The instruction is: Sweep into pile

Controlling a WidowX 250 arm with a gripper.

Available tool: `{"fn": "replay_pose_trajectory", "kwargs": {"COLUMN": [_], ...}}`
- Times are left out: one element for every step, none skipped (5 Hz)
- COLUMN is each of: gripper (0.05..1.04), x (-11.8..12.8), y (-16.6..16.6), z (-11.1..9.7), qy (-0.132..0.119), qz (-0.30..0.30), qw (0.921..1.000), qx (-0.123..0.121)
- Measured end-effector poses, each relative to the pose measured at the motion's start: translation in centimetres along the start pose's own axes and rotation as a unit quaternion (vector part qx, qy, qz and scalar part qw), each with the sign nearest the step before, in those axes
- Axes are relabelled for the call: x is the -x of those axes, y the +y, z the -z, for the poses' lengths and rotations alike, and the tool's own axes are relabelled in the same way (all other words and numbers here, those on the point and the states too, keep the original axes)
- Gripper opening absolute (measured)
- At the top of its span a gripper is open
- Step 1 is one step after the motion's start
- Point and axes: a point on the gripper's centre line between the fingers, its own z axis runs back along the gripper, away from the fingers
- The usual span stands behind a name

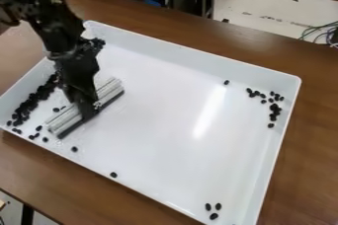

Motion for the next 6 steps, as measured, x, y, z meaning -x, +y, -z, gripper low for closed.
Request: {"fn": "replay_pose_trajectory", "kwargs": {"gripper": [0.343,0.343,0.343,0.343,0.343,0.343], "x": [0.2,0.0,-0.1,0.5,-0.8,-1.6], "y": [0.5,0.8,1.3,3.8,4.9,5.6], "z": [0.0,0.0,-0.2,-0.1,-0.1,-0.3], "qy": [0.009,0.010,0.006,-0.018,-0.047,-0.052], "qz": [0.048,0.081,0.116,0.109,0.128,0.126], "qw": [0.9988,0.9965,0.9930,0.9938,0.9907,0.9906], "qx": [-0.012,-0.017,-0.021,-0.010,-0.003,-0.001]}}
